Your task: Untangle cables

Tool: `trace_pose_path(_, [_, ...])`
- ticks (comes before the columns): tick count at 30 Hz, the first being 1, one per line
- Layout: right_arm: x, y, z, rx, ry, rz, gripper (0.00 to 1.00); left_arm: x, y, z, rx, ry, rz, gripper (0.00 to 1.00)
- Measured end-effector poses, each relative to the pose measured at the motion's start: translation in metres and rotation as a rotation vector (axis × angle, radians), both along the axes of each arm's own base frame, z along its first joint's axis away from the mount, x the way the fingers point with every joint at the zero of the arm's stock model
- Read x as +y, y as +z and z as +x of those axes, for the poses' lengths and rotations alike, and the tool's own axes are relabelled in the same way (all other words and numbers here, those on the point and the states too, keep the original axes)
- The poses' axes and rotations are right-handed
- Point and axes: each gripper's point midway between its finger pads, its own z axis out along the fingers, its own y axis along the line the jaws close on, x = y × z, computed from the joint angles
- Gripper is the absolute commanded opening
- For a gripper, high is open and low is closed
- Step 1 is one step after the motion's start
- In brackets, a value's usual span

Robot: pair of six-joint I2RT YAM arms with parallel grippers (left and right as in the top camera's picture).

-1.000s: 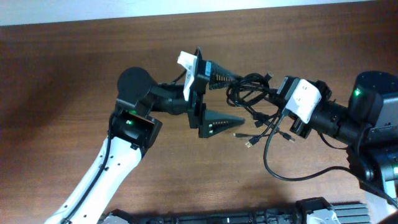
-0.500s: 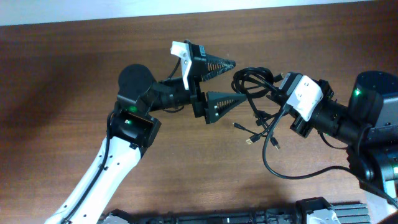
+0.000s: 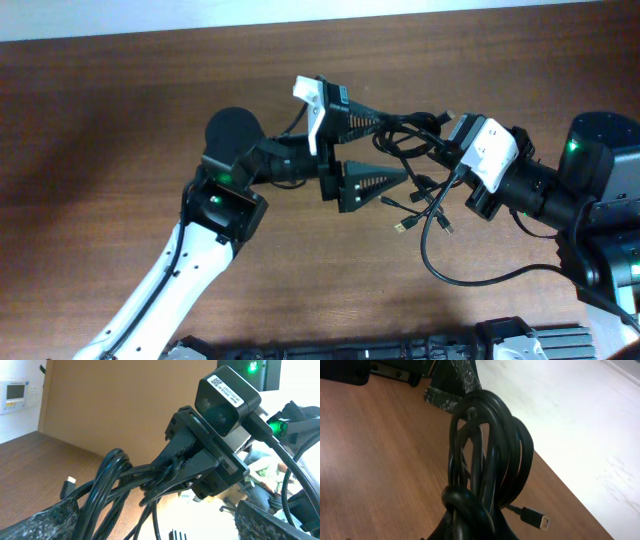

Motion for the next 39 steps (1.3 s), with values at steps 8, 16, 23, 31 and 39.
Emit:
trace_pose_path(8, [0.004, 0.002, -0.002, 0.001, 0.022, 0.015, 0.04, -0.002, 0.000, -0.002, 0.000, -0.005, 0.000, 0.99])
trace_pose_path(16, [0.010, 0.008, -0.003, -0.018, 0.061, 0.039, 0.04, -0.002, -0.002, -0.001, 0.010, -0.001, 0.005, 0.99])
trace_pose_path(23, [0.012, 0.013, -0.002, -0.043, 0.074, 0.051, 0.04, -0.004, -0.003, -0.003, 0.022, -0.003, 0.012, 0.99])
trace_pose_path(31, [0.016, 0.016, -0.006, -0.044, 0.105, 0.070, 0.04, -0.013, -0.004, -0.012, 0.025, -0.027, 0.012, 0.99])
trace_pose_path(39, [0.018, 0.016, -0.007, -0.039, 0.116, 0.077, 0.04, -0.013, -0.004, -0.013, 0.025, -0.029, 0.012, 0.99])
